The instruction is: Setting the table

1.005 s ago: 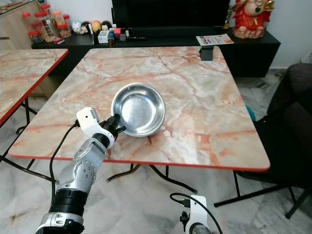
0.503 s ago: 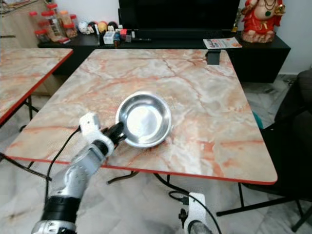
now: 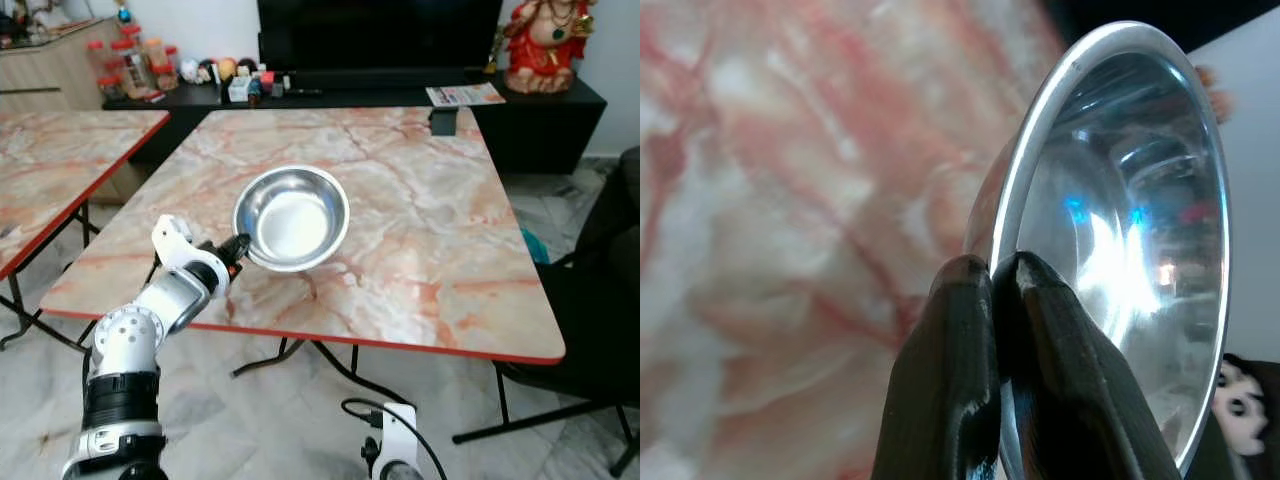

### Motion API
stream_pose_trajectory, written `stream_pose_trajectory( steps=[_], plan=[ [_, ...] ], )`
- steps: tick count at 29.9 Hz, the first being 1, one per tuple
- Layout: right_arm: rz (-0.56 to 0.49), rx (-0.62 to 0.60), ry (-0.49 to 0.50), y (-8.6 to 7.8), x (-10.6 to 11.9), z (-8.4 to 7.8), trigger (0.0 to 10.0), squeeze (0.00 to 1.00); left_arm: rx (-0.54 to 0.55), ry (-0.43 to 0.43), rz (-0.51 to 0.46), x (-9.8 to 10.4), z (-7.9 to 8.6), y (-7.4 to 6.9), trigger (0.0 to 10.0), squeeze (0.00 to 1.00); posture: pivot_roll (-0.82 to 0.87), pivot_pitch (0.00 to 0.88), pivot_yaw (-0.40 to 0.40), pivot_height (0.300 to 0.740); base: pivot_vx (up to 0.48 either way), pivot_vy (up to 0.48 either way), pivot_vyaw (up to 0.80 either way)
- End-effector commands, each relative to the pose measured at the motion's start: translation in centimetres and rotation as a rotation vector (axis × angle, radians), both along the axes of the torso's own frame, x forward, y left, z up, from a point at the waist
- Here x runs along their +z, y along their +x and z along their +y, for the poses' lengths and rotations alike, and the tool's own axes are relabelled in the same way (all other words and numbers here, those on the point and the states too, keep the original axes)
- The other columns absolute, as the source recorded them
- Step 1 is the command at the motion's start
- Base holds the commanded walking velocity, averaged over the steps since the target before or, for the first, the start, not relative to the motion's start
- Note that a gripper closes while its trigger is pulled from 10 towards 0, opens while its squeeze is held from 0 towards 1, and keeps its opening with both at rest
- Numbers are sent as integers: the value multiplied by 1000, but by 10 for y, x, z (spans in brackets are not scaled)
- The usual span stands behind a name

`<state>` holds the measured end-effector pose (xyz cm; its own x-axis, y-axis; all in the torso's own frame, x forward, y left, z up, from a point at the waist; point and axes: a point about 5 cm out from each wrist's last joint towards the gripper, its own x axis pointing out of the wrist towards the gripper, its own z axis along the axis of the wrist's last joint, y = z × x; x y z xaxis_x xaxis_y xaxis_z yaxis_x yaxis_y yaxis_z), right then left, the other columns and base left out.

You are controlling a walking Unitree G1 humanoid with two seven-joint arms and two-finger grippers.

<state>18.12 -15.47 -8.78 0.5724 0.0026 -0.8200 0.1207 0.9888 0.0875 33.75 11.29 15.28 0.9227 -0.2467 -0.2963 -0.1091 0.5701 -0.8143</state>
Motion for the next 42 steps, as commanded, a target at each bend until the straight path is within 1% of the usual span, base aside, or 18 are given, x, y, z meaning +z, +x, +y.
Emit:
stream_pose_trajectory(
  steps=[1, 2, 3, 4, 5, 9, 18, 25, 26, 35, 36, 37, 38, 39, 41, 42],
  plan=[
    [-2, -12, 6, 0, 0, 2, 10000, 0, 7, 22, 44, -3, -4, 4, 10000, 0, 56, 0, 98, 736, 0, 0, 0],
    [-1, -17, 7, 0, 0, 2, 10000, 0, 6, 44, 88, -9, -4, 4, 10000, 0, 51, 0, 102, 736, 0, 0, 0],
    [-1, -20, 8, -1, 0, 2, 10000, 0, 11, 43, 122, -14, -4, 3, 10000, 0, 49, 0, 106, 736, 0, 0, 0],
    [-1, -20, 8, -1, 0, 2, 10000, 0, 11, 43, 122, -14, -4, 3, 10000, 0, 49, 0, 106, 736, 0, 0, 0],
    [0, -27, 9, -2, -1, 2, 10000, 0, 7, 42, 167, -19, -3, 1, 10000, 0, 46, 0, 112, 736, 0, 0, 0],
    [6, -36, 9, -5, -2, 1, 10000, 0, -24, 41, 204, -23, -4, -3, 10000, 0, 48, 0, 115, 736, 0, 0, 0],
    [8, -37, 10, -6, -2, 1, 10000, 0, -67, 16, 230, -27, -13, -5, 10000, 0, 47, 0, 108, 736, 0, 0, 0],
    [4, -35, 10, -4, -2, 1, 10000, 0, -74, 10, 238, -29, -16, -5, 10000, 0, 47, 0, 106, 736, 0, 0, 0],
    [4, -34, 9, -4, -2, 0, 10000, 0, -71, 10, 238, -29, -15, -5, 10000, 1000, 47, 0, 103, 736, 0, 0, 0],
    [-1, -30, 9, -1, -1, 0, 10000, 0, -61, 21, 228, -27, -13, -2, 10000, 1000, 49, 0, 97, 736, 0, 0, 0],
    [-3, -28, 9, -1, 0, 1, 10000, 0, -62, 25, 215, -25, -13, -1, 10000, 1000, 49, 0, 96, 736, 0, 0, 0],
    [-3, -28, 9, 0, 0, 1, 10000, 0, -62, 28, 205, -23, -12, -1, 10000, 365, 50, 0, 95, 736, 0, 0, 0],
    [-4, -27, 9, 0, 0, 0, 10000, 0, -63, 30, 199, -22, -12, -1, 10000, 365, 50, 0, 95, 736, 0, 0, 0],
    [-4, -27, 9, 0, 0, 0, 10000, 0, -61, 31, 195, -21, -11, -1, 10000, 0, 52, 0, 93, 736, 0, 0, 0],
    [-5, -25, 8, 1, 0, 0, 10000, 0, -47, 64, 175, -17, -5, -1, 10000, 0, 56, 0, 88, 736, 0, 0, 0],
    [-7, -21, 8, 2, 1, 0, 10000, 0, -28, 98, 154, -13, 5, -3, 10000, 0, 60, 0, 82, 736, 0, 0, 0]
  ],
)
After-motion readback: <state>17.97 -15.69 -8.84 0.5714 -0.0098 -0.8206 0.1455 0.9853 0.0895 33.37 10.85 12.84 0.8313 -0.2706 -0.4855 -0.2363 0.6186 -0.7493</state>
